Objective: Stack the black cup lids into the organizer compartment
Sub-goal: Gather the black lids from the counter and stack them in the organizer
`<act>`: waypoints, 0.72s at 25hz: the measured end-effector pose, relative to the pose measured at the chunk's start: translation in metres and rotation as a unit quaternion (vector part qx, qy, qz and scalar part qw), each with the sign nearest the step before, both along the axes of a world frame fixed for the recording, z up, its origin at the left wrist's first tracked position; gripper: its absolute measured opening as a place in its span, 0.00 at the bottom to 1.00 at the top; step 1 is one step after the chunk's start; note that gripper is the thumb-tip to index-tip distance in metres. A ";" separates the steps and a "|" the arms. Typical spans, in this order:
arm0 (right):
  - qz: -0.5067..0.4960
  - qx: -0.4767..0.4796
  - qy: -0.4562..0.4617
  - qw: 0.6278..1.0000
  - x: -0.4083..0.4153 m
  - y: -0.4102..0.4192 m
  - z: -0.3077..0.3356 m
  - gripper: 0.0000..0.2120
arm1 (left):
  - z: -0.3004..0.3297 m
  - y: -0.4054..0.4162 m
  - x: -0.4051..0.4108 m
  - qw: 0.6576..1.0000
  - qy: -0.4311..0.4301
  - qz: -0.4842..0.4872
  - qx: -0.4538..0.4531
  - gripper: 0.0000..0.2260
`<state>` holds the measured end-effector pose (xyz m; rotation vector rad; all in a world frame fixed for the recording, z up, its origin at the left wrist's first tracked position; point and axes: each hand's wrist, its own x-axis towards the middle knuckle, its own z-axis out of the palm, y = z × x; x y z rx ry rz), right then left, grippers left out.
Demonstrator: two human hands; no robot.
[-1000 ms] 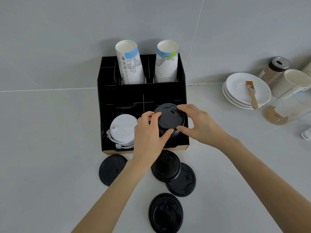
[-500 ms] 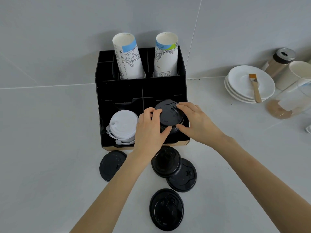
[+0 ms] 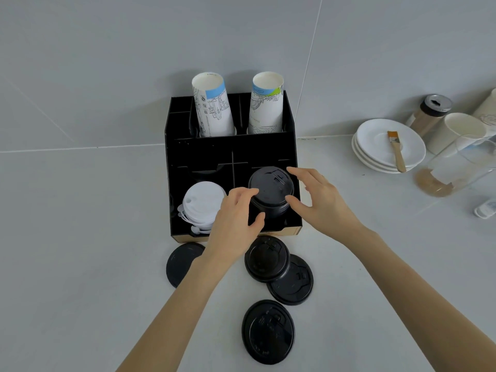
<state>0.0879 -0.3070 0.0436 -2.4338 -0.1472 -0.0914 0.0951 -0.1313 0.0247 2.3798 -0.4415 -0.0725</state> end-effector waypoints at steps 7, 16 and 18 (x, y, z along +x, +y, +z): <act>0.006 0.040 0.021 0.999 -0.042 0.008 -0.012 0.19 | -0.016 0.022 -0.038 0.998 0.051 -0.010 -0.028 0.17; 0.027 0.035 0.107 0.993 -0.072 0.015 -0.059 0.23 | -0.050 0.026 -0.062 0.990 0.133 0.011 0.039 0.22; 0.028 0.031 0.124 0.991 -0.076 0.016 -0.068 0.24 | -0.055 0.025 -0.065 0.987 0.150 0.008 0.049 0.24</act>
